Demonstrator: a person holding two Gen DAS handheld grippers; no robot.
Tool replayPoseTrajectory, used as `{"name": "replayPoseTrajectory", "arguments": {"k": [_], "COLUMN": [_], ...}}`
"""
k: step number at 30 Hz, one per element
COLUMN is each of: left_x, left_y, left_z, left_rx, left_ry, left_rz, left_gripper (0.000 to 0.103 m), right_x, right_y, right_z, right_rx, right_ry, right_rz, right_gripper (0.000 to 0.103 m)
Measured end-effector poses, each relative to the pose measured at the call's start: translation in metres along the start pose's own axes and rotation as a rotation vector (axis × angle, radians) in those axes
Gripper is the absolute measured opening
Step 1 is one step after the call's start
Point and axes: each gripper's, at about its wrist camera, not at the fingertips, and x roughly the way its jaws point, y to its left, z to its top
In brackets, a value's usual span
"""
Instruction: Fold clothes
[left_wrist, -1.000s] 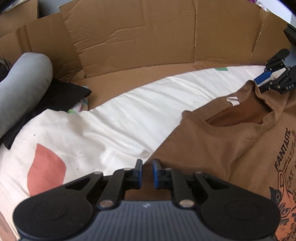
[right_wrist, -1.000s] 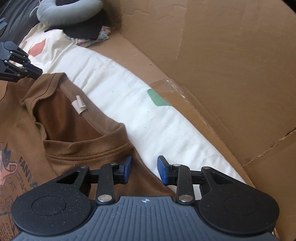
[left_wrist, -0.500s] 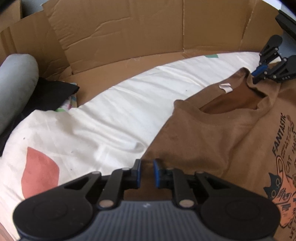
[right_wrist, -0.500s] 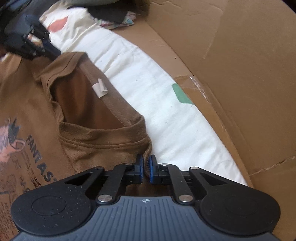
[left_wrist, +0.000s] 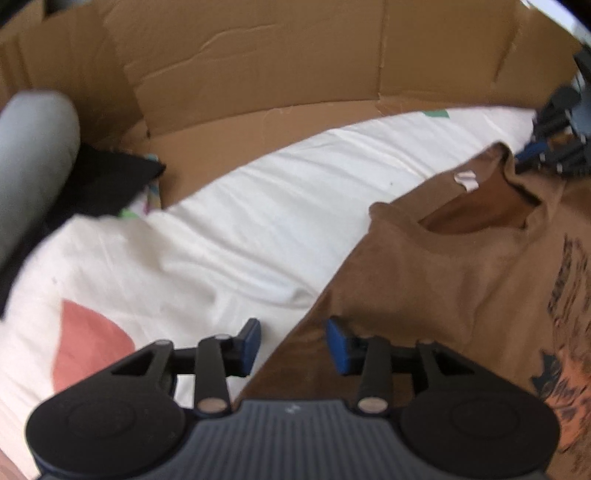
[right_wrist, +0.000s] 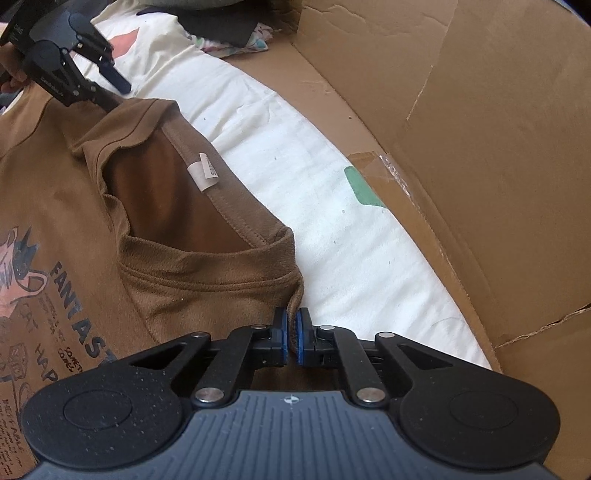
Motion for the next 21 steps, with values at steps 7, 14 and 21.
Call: {"name": "replayPoseTrajectory", "arguments": {"k": [7, 14, 21], "left_x": [-0.007, -0.035, -0.041], "left_y": [-0.004, 0.002, 0.005], "left_z": [-0.005, -0.003, 0.0], "left_rx": [0.008, 0.008, 0.006], "left_ry": [-0.017, -0.134, -0.145], "left_rz": [-0.035, 0.098, 0.155], "left_gripper": [0.005, 0.004, 0.004], "right_x": [-0.004, -0.017, -0.019], "right_y": [0.001, -0.009, -0.013], "right_z": [0.002, 0.018, 0.042], "right_rx": [-0.014, -0.011, -0.01], "right_ry": [-0.035, -0.112, -0.152], "right_rz": [-0.071, -0.176, -0.23], "right_gripper": [0.001, 0.001, 0.001]}}
